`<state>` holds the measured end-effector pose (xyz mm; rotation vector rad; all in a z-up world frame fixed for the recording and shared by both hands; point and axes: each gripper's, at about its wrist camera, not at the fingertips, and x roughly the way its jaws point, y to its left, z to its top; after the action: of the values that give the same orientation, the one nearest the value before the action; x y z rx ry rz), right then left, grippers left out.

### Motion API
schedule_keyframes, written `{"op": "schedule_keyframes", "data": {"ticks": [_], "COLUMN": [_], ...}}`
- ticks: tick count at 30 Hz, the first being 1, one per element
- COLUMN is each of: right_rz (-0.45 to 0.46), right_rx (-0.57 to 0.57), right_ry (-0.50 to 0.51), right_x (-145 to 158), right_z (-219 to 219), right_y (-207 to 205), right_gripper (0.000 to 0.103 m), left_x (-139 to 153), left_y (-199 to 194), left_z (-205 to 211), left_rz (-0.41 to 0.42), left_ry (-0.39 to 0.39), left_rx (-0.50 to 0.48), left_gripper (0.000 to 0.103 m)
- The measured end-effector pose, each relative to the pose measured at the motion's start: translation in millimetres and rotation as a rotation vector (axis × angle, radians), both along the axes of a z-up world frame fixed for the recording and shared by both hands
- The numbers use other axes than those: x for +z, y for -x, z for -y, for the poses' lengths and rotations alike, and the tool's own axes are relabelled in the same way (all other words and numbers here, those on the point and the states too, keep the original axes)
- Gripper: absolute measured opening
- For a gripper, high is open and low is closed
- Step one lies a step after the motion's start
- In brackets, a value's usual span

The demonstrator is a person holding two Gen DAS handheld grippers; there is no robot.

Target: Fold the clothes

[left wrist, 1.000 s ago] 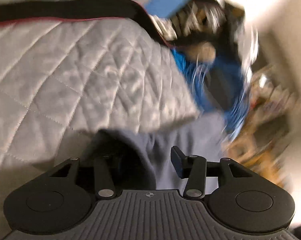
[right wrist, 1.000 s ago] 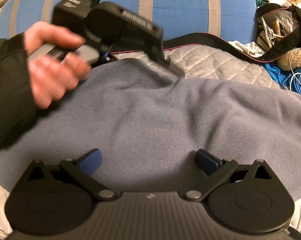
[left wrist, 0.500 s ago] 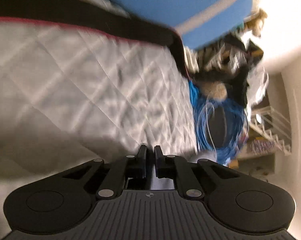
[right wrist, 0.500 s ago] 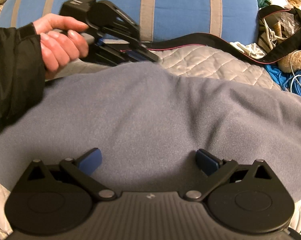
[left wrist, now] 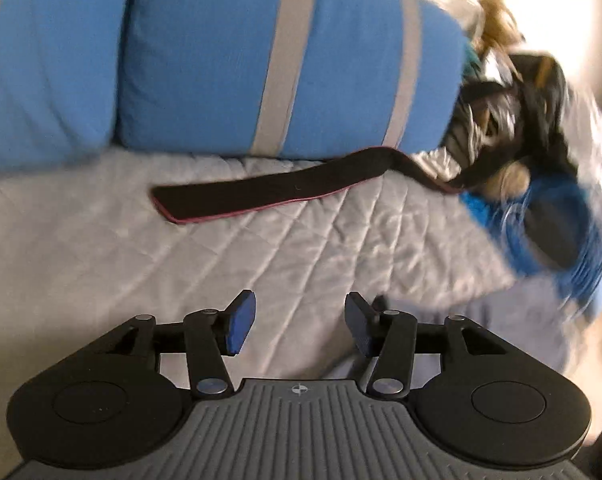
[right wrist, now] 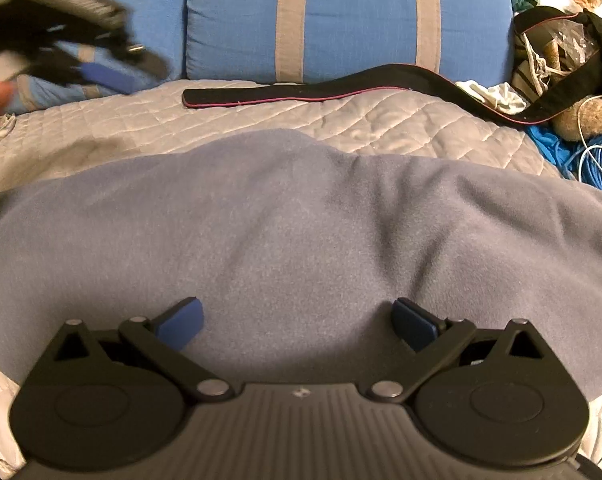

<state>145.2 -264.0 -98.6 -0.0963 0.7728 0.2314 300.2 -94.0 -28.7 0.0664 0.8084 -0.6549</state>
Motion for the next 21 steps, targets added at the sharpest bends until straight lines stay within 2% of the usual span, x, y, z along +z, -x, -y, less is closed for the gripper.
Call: {"op": "schedule_keyframes", "data": {"ticks": [2,5,10,13,21], "right_rz": [0.000,0.001,0.018,0.025,0.031], "right_rx": [-0.006,-0.015,-0.021,-0.028,-0.033], "right_ry": [-0.005,-0.024,-0.061,-0.062,-0.044], "right_x": [0.7,2.4,6.1,6.7,5.0], "right_z": [0.2,1.8,2.7,1.1,-2.1], "right_y": [0.4,0.9,2.3,1.9,0.7], "right_gripper": [0.103,0.103,0.103,0.103,0.103], "left_x": [0.7,-4.7,-13.3,-20.9,-37.5], "left_y": [22.1,44.3,48.1,50.0,62.5], "left_z": [-7.2,-17.5,-47.2,-61.9,-72.9], "left_rz": [0.078,0.154,0.151,0.121,0.121], "left_ry": [-0.070,-0.179,-0.229,-0.253,-0.308], "left_rx": [0.014,0.005,0.009,-0.010,-0.085], "left_gripper": [0.048,0.048,0.047,0.037,0.032]}}
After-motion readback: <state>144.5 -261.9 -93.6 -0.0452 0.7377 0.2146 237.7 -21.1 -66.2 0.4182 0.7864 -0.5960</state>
